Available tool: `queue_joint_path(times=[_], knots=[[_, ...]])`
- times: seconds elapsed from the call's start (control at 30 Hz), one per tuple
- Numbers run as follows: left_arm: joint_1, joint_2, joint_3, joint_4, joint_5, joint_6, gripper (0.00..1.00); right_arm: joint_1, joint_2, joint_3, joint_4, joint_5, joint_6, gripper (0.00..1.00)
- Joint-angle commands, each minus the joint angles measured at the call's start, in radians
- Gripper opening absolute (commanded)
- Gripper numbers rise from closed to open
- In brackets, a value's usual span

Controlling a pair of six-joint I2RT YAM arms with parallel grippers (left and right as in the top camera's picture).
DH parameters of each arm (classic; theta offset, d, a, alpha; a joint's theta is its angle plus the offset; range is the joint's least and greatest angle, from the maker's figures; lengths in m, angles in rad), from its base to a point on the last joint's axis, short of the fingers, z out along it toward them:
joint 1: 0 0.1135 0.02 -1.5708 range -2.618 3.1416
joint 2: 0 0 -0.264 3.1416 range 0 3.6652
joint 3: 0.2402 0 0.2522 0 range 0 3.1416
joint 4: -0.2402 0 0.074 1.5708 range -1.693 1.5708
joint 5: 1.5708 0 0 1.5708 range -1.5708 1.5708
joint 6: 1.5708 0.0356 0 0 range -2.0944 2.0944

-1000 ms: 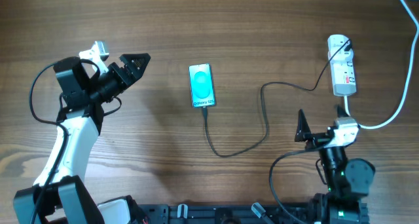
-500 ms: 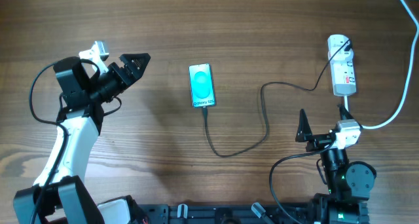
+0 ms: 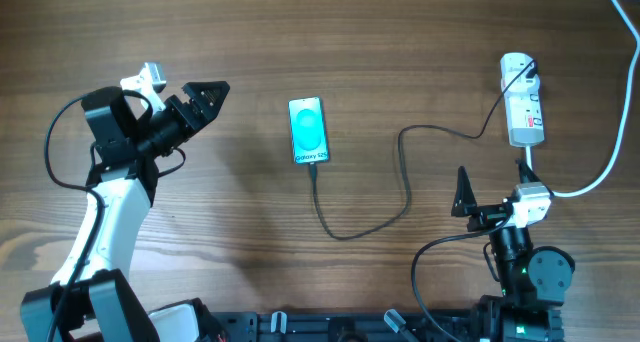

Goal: Plug charger to phone and switch on socket

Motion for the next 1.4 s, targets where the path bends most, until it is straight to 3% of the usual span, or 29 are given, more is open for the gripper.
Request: queue_joint_path(times=[0.0, 0.87, 1.13, 1.23, 1.37], knots=[[0.001, -0.021, 0.016, 0.002, -0.002, 0.016, 1.00, 0.006, -0.014, -0.001, 0.003, 0.009, 0.010, 1.00], [0.002, -0.041, 0.016, -0.018, -0.003, 0.019, 1.00, 0.006, -0.014, -0.001, 0.003, 0.009, 0.010, 1.00], [0.006, -0.152, -0.001, -0.230, -0.309, 0.027, 1.00, 0.006, -0.014, -0.001, 0.003, 0.009, 0.010, 1.00], [0.001, -0.179, -0.064, -0.211, -0.370, 0.111, 1.00, 0.006, -0.014, -0.001, 0.003, 0.009, 0.010, 1.00], [0.000, -0.217, -0.206, -0.053, -0.383, 0.286, 1.00, 0.006, -0.014, -0.001, 0.003, 0.009, 0.010, 1.00]])
